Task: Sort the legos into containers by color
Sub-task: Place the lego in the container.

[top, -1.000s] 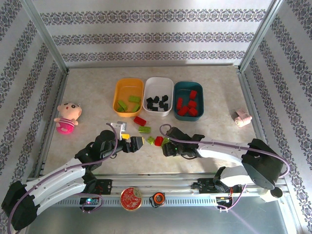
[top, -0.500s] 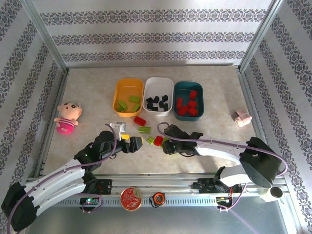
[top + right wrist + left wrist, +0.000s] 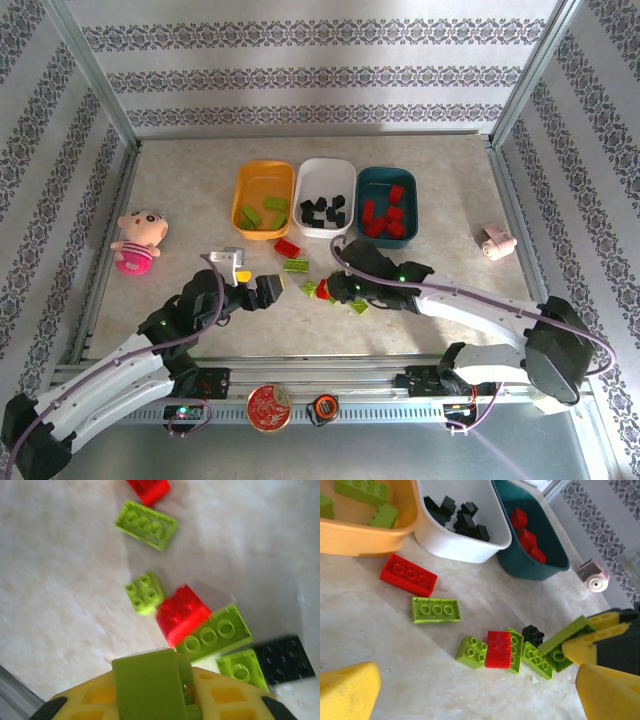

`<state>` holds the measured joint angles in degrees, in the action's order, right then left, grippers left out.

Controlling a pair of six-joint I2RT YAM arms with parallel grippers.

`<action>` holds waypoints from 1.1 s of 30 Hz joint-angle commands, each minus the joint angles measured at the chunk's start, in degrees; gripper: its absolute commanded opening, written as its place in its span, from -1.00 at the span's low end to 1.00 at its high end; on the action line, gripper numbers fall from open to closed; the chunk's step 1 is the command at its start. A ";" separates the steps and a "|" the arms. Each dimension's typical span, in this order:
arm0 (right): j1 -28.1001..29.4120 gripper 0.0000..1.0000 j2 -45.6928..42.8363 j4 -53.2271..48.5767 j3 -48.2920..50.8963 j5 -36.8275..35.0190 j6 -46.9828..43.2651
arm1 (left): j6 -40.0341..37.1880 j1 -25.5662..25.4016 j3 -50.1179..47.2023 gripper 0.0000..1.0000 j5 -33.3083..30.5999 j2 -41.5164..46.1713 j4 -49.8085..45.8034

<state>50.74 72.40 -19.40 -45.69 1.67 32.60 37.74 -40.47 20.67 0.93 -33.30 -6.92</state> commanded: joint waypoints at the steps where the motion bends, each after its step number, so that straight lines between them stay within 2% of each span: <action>1: -1.37 -0.56 5.26 4.22 -7.69 2.37 -3.99 | -0.68 0.48 0.87 0.99 -3.43 3.42 -4.77; 7: -4.86 -0.54 19.27 6.41 -23.29 6.12 -6.36 | -1.00 0.48 1.98 0.99 -4.26 5.44 -9.08; 16: -9.32 -0.54 41.19 7.58 -44.76 8.57 -6.11 | -0.04 0.48 1.35 0.99 -2.98 5.70 -9.45; 18: -10.36 -0.46 44.87 7.14 -48.60 9.31 -5.43 | 0.38 0.48 1.07 0.99 -2.75 5.78 -9.30; 20: -11.54 -0.18 49.44 5.14 -53.86 10.61 -5.03 | 0.69 0.48 0.53 0.99 -2.52 5.87 -8.78; 22: -12.64 -0.04 51.93 3.68 -57.11 12.15 -3.96 | 0.77 0.48 0.26 0.99 -2.14 5.88 -8.29; 24: -13.35 0.04 51.39 4.85 -56.73 12.83 -3.28 | 0.73 0.48 0.25 0.99 -1.90 5.79 -7.81; 28: -13.19 0.18 44.06 7.31 -49.72 12.86 -4.93 | 0.57 0.48 0.25 0.99 -2.41 5.87 -7.09; 33: -11.03 0.26 29.16 8.59 -32.47 10.34 -7.32 | 0.68 0.48 -0.37 0.99 -2.94 5.85 -5.33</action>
<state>37.80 110.00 -11.84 -84.33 12.80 27.70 37.89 -40.47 20.95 -1.58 -28.01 -14.57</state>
